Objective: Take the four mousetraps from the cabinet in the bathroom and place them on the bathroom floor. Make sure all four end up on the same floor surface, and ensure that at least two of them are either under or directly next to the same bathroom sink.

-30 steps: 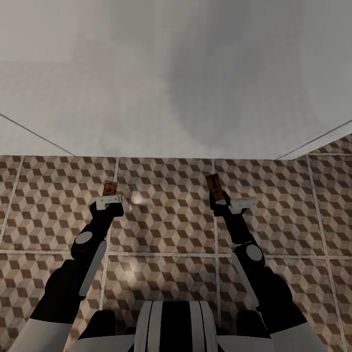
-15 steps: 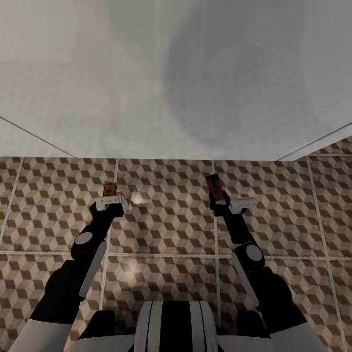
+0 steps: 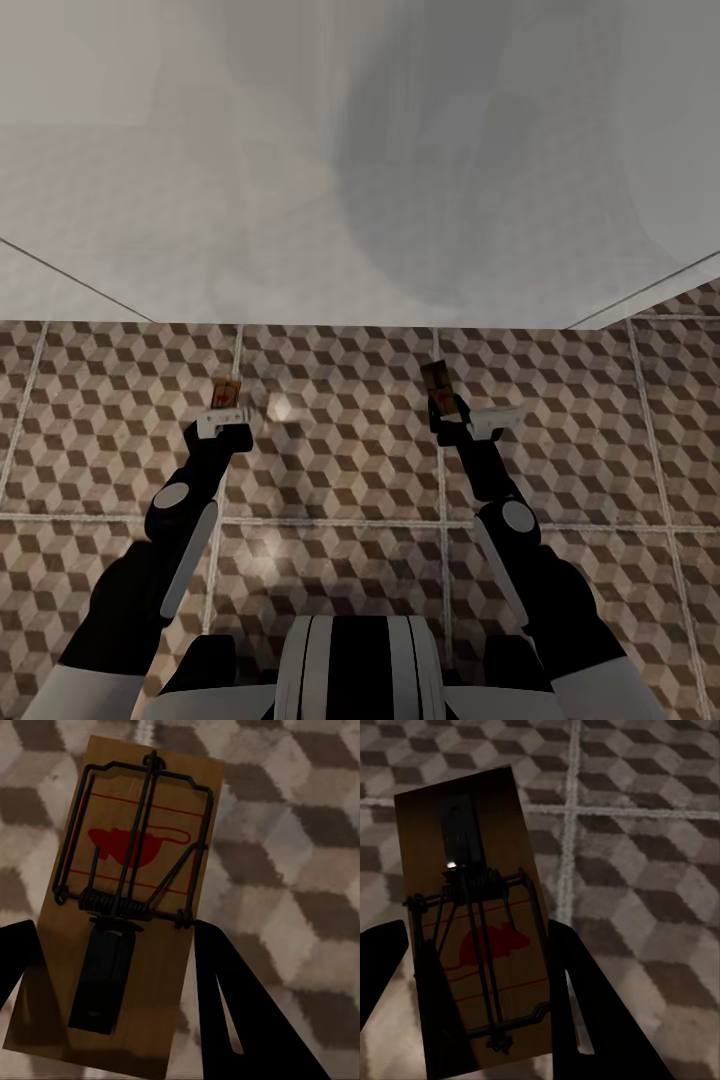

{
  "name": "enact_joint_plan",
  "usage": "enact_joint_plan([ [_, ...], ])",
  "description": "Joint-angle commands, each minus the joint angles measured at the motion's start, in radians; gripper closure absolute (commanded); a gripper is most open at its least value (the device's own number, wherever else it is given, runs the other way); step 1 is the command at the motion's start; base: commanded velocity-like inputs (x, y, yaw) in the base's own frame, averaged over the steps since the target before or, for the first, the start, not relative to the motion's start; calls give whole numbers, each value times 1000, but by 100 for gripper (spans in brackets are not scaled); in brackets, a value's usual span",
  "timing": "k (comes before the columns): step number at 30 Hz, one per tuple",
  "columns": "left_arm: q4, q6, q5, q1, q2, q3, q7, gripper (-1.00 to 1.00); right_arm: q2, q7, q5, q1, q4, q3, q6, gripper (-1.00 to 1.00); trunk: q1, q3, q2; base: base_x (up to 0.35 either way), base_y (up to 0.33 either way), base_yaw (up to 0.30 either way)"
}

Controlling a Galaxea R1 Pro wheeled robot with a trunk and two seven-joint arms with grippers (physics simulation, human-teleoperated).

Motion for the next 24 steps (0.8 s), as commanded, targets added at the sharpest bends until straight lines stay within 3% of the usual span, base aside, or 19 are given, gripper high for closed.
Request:
enact_joint_plan([
  [1, -2, 4, 7, 3, 1, -4, 10, 100, -1, -7, -2, -2, 2, 3, -1, 100, 0, 0, 0, 0, 0, 0],
  [13, -5, 3, 7, 8, 1, -35, 9, 100, -4, -6, -2, -97, 36, 0, 15, 100, 0, 0, 0, 0, 0, 0],
  [24, -32, 4, 7, 27, 1, -36, 9, 100, -2, -6, -7, -211, 217, -1, 32, 100, 0, 0, 0, 0, 0, 0],
])
